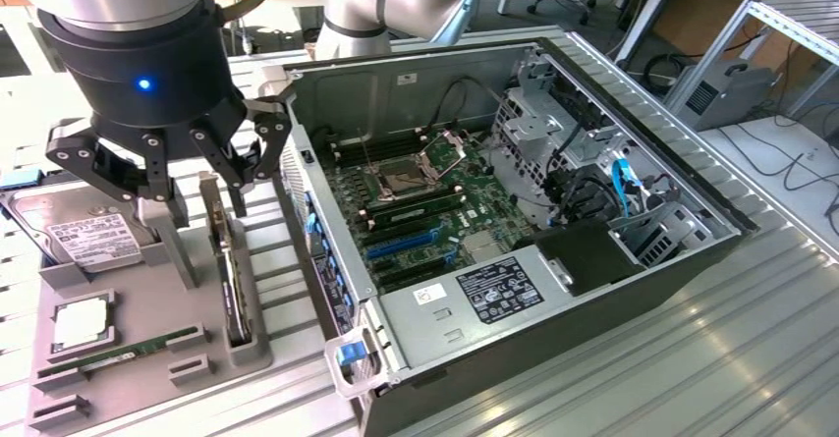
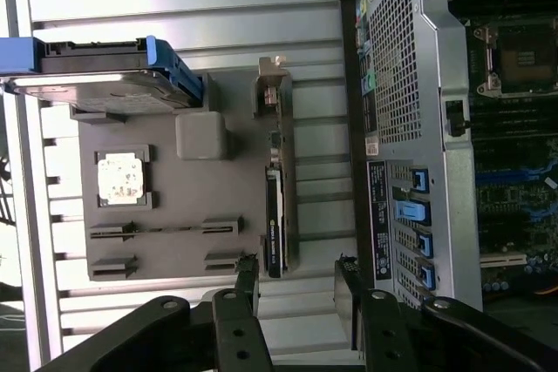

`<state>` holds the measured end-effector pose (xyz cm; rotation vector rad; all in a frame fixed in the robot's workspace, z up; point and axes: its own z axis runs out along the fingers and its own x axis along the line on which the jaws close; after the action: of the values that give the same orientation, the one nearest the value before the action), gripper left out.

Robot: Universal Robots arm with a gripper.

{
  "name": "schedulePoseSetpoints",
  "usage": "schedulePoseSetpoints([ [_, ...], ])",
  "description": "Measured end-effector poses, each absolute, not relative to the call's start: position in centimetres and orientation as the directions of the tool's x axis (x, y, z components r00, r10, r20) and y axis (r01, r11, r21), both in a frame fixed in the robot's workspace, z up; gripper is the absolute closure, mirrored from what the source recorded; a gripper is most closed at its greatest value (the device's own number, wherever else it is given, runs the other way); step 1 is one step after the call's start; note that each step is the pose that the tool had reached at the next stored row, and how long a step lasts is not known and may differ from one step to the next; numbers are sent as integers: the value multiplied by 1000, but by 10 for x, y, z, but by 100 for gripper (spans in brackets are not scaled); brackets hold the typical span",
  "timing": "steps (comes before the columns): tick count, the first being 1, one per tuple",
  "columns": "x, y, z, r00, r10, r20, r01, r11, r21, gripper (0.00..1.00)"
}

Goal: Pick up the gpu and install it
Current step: 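Pick up the gpu and move the gpu toward the slot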

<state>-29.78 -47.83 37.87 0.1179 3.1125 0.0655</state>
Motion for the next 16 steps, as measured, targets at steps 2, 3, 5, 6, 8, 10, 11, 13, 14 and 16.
schedulePoseSetpoints([
  [2,-298,-478,378,-997,76,-25,75,996,43,52],
  [3,-298,-478,378,-997,76,-25,75,996,43,52],
  [5,-298,-478,378,-997,76,-25,75,996,43,52],
  [6,-298,-478,377,-997,76,-25,75,996,43,52],
  [8,-298,-478,377,-997,76,-25,75,996,43,52],
  [10,-298,-478,376,-997,76,-25,75,996,43,52],
  [11,-298,-478,376,-997,76,-25,75,996,43,52],
  [13,-298,-478,373,-997,76,-25,75,996,43,52],
  [14,-298,-478,370,-997,76,-25,75,996,42,52],
  [16,-298,-478,370,-997,76,-25,75,996,42,52],
])
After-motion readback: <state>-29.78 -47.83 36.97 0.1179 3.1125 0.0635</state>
